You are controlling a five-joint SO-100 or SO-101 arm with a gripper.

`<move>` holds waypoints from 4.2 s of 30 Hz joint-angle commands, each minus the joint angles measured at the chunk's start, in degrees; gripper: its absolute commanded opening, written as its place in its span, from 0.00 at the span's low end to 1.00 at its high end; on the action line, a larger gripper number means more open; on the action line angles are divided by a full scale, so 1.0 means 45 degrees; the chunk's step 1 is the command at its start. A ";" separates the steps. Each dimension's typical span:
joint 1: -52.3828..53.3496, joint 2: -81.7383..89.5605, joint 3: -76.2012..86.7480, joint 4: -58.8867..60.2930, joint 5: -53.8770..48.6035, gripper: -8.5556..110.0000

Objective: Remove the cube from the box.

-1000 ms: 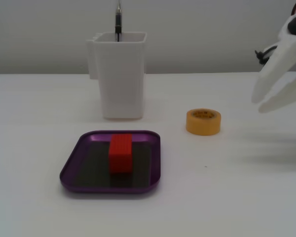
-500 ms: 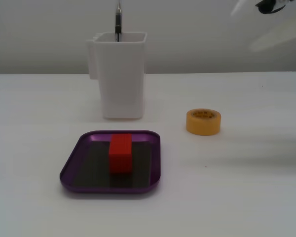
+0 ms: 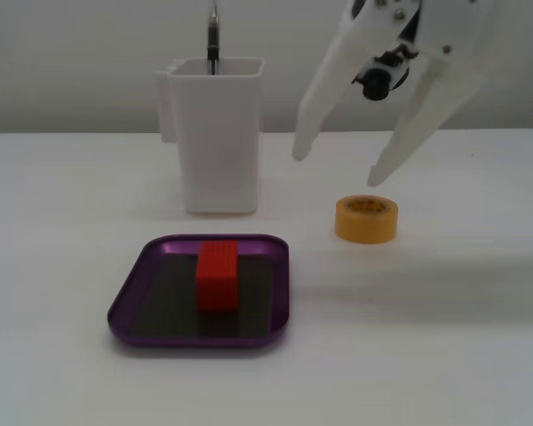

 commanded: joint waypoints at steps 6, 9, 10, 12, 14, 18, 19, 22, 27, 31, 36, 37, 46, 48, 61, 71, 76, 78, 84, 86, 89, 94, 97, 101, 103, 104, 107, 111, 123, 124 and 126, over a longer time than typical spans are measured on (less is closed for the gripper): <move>0.0117 -0.3848 -0.3652 -0.0312 0.0039 0.24; 0.0117 -0.5137 -0.5000 -0.0312 0.0039 0.24; 0.0117 -0.5586 -0.5469 -0.0234 0.0039 0.24; 0.0117 -0.6348 -0.6328 -0.0137 0.0039 0.24; 0.0117 -0.7070 -0.6973 -0.0137 0.0020 0.24; 0.0117 -0.8047 -0.7676 -0.0137 -0.0078 0.24; 0.0117 -0.8242 -0.7793 -0.0137 -0.0078 0.24; 0.0117 -0.8691 -0.8184 -0.0137 -0.0098 0.24; 0.0117 -0.9297 -0.8281 -0.0254 -0.0117 0.23; 0.0117 -0.9492 -0.8281 -0.0312 -0.0117 0.15; 0.0117 -0.9375 -0.8281 -0.0312 -0.0117 0.07; 0.0117 -0.9336 -0.8281 -0.0312 -0.0117 0.07; -0.0078 -0.7051 -1.0898 0.2520 0.0039 0.07; -0.0078 -0.6289 -1.1289 0.3437 0.0039 0.07; -0.0117 -0.1680 -0.7266 0.5859 0.0020 0.07; -0.0098 0.1855 0.0879 0.1406 0.0039 0.07; -0.0078 0.2949 0.3535 -0.0312 0.0039 0.07; -0.0039 0.3105 0.4199 -0.0820 0.0000 0.07; 0.0098 0.3164 0.5801 -0.2246 -0.0020 0.07; 0.0098 0.3145 0.6445 -0.2930 -0.0039 0.07; 0.0078 0.3145 0.7148 -0.3789 -0.0078 0.07; 0.0098 0.3145 0.7676 -0.4531 -0.0078 0.07; 0.0059 0.3145 0.7715 -0.4590 -0.0078 0.07; 0.0117 0.3145 0.7715 -0.4570 -0.0078 0.07; 0.0117 0.3145 0.7715 -0.4492 -0.0078 0.07; 0.0117 0.3145 0.7715 -0.4492 -0.0078 0.07; 0.0117 0.3281 0.7715 -0.4434 -0.0059 0.12; 0.0039 0.3320 0.7559 -0.4375 0.0059 0.18; -0.0098 0.4004 0.3496 -0.0117 0.0117 0.20; -0.0098 0.4355 0.3027 0.0332 0.0117 0.20; -0.0117 0.5137 0.2246 0.1074 0.0117 0.20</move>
